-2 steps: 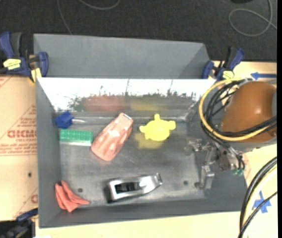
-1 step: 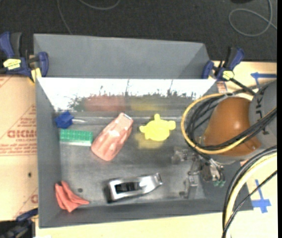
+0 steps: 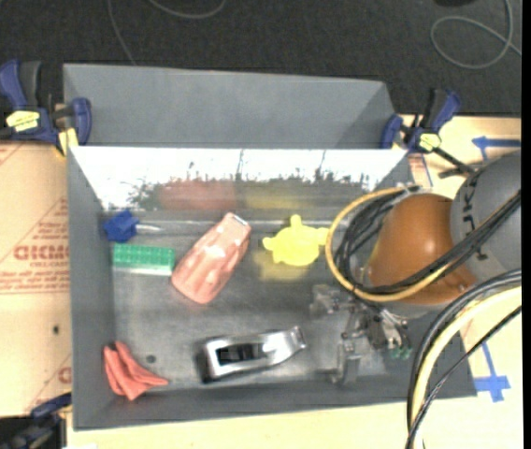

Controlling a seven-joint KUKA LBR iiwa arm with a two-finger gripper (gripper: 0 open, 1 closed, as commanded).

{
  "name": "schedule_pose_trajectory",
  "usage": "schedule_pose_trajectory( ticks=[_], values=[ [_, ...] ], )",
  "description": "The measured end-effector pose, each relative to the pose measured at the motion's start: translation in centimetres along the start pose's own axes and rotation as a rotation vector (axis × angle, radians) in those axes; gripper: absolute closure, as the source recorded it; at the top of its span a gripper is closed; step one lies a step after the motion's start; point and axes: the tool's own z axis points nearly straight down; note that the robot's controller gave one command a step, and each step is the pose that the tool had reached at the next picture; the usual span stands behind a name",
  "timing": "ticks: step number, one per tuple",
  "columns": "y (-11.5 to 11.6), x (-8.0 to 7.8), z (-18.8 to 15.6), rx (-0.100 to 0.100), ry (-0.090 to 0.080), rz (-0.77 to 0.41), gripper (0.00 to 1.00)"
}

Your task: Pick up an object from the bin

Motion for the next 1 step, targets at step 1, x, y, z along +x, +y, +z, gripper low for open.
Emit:
schedule_pose_trajectory(
  ticks=[1],
  values=[
    [1.18,-1.32,0.36,0.004,-0.006,-0.187,0.0]
  ],
)
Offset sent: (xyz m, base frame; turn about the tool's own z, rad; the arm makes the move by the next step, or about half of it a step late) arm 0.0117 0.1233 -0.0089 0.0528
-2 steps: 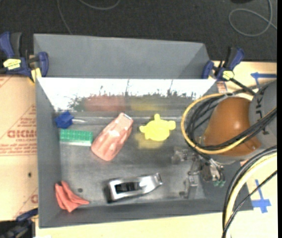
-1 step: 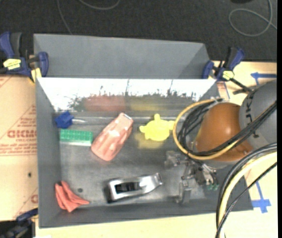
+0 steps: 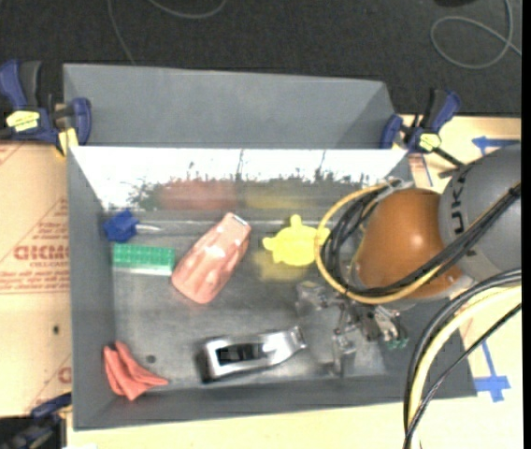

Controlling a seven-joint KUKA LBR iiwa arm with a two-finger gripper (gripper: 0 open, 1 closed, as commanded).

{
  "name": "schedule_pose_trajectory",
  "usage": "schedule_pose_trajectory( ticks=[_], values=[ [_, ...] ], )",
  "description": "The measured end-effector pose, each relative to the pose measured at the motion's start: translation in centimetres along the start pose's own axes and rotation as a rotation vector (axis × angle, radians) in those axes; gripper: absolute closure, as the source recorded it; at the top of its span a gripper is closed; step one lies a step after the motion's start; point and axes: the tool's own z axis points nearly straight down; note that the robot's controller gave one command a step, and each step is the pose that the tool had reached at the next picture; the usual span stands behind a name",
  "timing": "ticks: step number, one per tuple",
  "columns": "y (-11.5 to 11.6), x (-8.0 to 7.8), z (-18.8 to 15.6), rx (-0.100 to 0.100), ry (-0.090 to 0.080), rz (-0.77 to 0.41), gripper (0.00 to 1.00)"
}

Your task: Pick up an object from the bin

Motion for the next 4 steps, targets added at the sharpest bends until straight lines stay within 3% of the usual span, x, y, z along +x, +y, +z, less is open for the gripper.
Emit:
schedule_pose_trajectory(
  ticks=[1,2,3,4],
  values=[
    [4.9,-1.3,0.2,-0.002,0.004,0.144,0.0],
    [8.0,-2.0,0.4,-0.004,0.005,0.186,0.0],
    [12.0,-1.7,0.4,-0.002,0.009,0.264,1.0],
    [12.0,-1.7,0.4,-0.002,0.009,0.261,1.0]
  ],
)
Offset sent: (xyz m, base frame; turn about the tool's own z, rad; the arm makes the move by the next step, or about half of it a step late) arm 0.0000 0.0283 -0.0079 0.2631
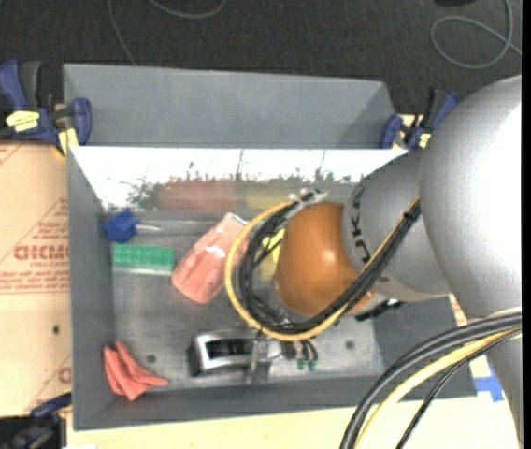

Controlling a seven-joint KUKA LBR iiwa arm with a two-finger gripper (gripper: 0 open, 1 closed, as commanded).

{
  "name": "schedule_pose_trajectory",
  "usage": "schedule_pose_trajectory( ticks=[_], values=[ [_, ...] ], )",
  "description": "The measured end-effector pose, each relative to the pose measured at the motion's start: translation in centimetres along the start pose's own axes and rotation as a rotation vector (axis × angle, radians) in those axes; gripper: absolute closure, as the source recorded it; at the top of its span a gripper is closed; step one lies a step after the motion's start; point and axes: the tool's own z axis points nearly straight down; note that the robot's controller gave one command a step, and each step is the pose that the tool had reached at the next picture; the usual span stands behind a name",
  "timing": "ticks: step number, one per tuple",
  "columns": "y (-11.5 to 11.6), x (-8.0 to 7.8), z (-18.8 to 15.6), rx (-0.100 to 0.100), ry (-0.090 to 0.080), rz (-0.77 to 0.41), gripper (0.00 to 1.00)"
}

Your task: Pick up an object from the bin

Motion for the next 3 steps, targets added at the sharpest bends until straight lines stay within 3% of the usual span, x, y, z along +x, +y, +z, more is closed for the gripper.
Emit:
schedule_pose_trajectory(
  ticks=[1,2,3],
  values=[
    [0.0,0.0,0.0,0.0,0.0,-0.001,1.0],
    [1.1,-0.1,0.3,0.004,-0.002,-0.151,1.0],
    [1.1,-0.1,0.3,0.004,-0.002,-0.154,1.0]
  ],
)
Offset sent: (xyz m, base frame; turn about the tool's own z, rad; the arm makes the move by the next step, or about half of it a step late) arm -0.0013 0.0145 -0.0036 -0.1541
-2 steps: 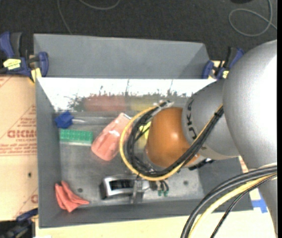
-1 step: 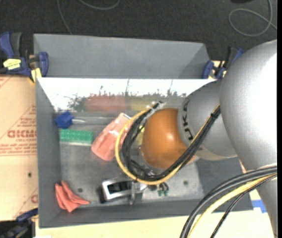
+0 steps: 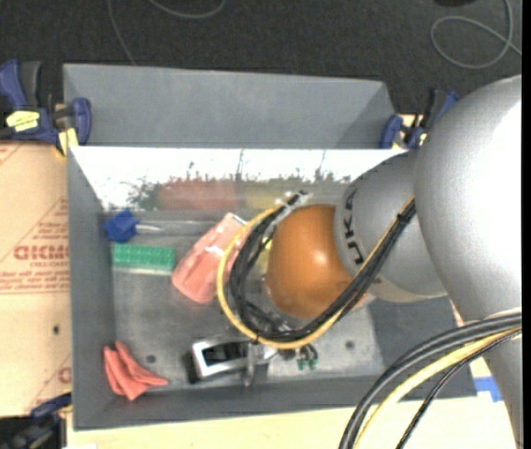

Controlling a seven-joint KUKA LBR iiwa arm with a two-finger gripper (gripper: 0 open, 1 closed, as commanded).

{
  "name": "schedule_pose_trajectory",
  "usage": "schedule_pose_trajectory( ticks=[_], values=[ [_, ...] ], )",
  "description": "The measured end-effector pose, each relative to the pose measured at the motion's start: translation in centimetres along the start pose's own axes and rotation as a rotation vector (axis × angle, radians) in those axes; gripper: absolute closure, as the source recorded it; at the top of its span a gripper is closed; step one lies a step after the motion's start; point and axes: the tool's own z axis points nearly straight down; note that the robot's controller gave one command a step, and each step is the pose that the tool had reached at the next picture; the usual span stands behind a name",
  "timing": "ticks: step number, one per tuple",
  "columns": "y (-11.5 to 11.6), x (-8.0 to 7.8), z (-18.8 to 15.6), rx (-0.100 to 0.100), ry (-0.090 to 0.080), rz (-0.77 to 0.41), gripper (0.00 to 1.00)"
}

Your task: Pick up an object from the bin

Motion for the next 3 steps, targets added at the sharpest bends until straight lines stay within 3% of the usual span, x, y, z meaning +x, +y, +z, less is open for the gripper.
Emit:
schedule_pose_trajectory(
  ticks=[3],
  values=[
    [0.01,-0.01,0.0,0.0,0.0,-0.007,1.0]
  ],
)
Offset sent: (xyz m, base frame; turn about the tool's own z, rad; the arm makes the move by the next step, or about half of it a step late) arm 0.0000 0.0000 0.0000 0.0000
